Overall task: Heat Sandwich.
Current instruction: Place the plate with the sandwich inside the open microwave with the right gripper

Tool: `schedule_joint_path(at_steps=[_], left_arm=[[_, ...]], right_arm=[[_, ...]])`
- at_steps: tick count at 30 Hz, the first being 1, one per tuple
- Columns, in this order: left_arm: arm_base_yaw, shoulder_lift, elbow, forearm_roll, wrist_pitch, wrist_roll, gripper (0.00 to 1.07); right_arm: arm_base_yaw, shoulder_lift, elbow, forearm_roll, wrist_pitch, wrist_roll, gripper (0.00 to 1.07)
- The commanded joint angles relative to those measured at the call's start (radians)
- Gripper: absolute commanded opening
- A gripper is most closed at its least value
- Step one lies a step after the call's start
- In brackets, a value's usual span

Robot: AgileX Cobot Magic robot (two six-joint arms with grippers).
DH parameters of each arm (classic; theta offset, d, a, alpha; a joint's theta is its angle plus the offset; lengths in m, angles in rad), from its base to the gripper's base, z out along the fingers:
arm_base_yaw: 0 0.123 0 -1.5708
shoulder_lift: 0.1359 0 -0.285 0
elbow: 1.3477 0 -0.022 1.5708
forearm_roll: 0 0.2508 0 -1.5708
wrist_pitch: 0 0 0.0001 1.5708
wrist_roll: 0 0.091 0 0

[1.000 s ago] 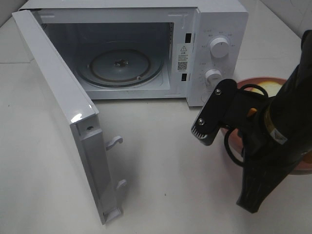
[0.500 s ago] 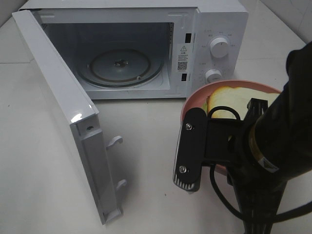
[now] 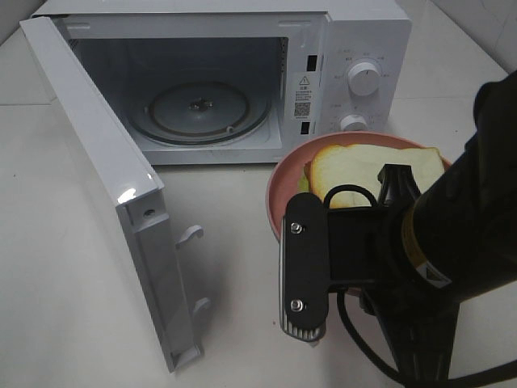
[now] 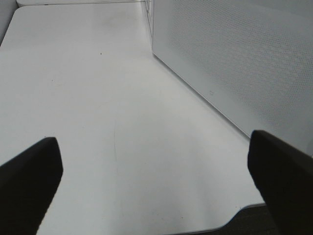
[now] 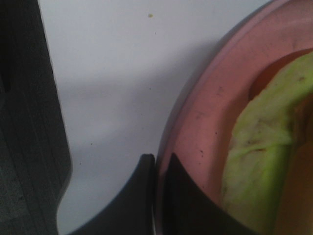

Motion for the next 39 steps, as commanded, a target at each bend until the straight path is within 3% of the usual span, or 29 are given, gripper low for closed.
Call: schedule_joint_path(at_steps=[1, 7, 14, 26, 31, 39], left_arm=[[-0.007, -0.017, 0.002, -0.002, -0.004, -0.003, 0.98], [-0.007, -0.017, 0.002, -0.002, -0.004, -0.003, 0.98], [-0.007, -0.017, 0.002, -0.002, -0.004, -0.003, 0.98], [-0.007, -0.017, 0.002, -0.002, -0.004, -0.003, 0.98], [-0.007, -0.017, 0.002, -0.002, -0.004, -0.003, 0.98], [-0.007, -0.017, 0.002, -0.002, -0.004, -0.003, 0.98]], right_arm=[[-0.002, -0.007, -0.004, -0.02, -0.026, -0.1, 0.0], [-0.007, -0.007, -0.004, -0.019, -0.05, -0.274, 0.0], [-0.098, -0.007, -0.004, 0.023, -0.091, -0.422, 0.0], [-0.265, -0.007, -0.004, 0.187, -0.173, -0.915, 0.0], [-0.344, -0.007, -0.004, 0.321, -0.209, -1.141, 0.0], [-0.406, -0.007, -0.004, 0.391, -0.208, -1.268, 0.0]])
